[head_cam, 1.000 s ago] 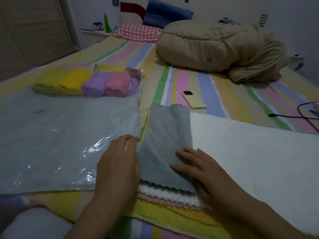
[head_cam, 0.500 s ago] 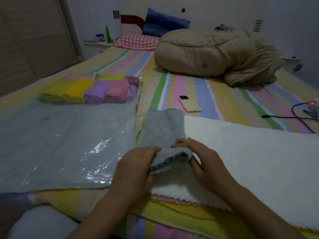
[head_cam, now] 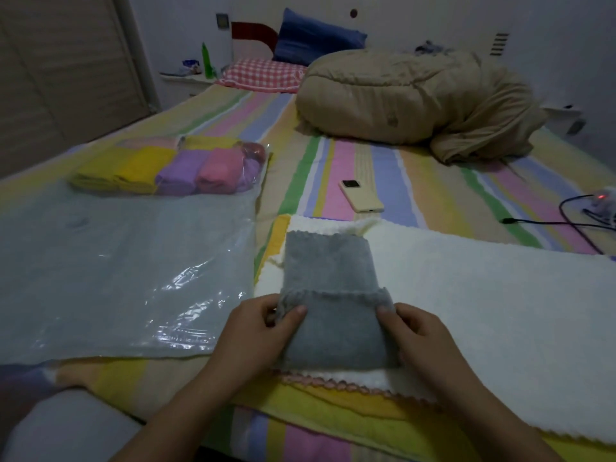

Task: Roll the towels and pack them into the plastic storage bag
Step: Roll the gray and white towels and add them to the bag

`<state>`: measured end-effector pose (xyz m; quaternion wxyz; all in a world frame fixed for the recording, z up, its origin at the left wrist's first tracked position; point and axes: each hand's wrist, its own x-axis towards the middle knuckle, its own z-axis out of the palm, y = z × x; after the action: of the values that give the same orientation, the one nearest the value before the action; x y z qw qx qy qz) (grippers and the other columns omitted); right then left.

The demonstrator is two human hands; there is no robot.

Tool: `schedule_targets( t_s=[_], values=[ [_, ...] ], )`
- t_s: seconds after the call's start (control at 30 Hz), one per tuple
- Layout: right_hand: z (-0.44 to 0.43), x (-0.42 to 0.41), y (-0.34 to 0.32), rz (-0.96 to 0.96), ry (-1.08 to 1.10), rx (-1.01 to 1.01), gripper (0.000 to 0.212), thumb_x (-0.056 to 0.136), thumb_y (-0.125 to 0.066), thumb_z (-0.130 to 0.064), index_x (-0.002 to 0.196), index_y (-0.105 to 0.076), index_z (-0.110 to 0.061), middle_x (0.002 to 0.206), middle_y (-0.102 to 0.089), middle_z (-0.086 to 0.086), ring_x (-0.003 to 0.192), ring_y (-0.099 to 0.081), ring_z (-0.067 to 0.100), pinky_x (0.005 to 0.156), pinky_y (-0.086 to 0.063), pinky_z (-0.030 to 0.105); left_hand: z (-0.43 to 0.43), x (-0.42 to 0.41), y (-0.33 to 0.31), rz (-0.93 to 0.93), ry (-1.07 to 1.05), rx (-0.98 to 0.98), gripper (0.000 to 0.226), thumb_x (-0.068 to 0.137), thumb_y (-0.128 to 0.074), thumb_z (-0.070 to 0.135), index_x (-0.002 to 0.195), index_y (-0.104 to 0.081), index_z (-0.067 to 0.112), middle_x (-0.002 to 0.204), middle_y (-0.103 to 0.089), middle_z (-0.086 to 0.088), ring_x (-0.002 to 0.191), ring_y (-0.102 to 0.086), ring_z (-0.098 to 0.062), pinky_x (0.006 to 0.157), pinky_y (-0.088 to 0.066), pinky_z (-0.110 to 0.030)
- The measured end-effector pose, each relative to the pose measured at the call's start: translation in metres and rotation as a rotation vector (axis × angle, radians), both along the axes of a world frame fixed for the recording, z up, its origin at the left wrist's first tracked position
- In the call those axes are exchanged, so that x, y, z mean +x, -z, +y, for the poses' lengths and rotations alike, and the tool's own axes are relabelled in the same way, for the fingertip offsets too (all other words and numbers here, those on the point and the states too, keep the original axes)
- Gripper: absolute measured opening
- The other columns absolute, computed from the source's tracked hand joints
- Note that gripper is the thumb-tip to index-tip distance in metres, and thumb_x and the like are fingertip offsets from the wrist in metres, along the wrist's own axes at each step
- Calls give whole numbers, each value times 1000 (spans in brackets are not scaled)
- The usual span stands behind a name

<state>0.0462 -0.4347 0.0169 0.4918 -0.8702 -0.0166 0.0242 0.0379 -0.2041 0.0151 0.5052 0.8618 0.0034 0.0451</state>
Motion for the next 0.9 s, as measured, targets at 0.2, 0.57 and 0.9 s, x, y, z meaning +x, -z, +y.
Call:
schedule_targets(
  t_s=[0.2, 0.57, 0.9],
  values=[
    [9, -3, 7, 22, 139, -75, 45, 91, -53, -43, 55, -40, -19, 49, -37, -5, 50, -36, 10, 50, -28, 28, -9, 2, -5, -16, -128, 292, 30, 82, -66, 49, 89, -61, 20, 72, -64, 6, 72, -62, -16, 64, -49, -33],
    [4, 4, 6, -25, 191, 5, 25, 85, -65, -39, 75, -56, -19, 63, -60, -8, 58, -56, 10, 58, -50, 37, -2, -6, 11, -625, 480, 721, 48, 84, -63, 43, 125, -61, 19, 134, -56, 4, 124, -52, -12, 104, -41, -35],
    [-16, 26, -7, -573, -469, -456, 56, 69, -64, -44, 122, -50, -35, 121, -58, -12, 116, -53, 8, 94, -43, 29, 1, 29, -13, -363, 393, 375, 32, 79, -57, 38, 109, -64, 30, 99, -68, 15, 89, -63, 2, 75, -50, -22]
  ],
)
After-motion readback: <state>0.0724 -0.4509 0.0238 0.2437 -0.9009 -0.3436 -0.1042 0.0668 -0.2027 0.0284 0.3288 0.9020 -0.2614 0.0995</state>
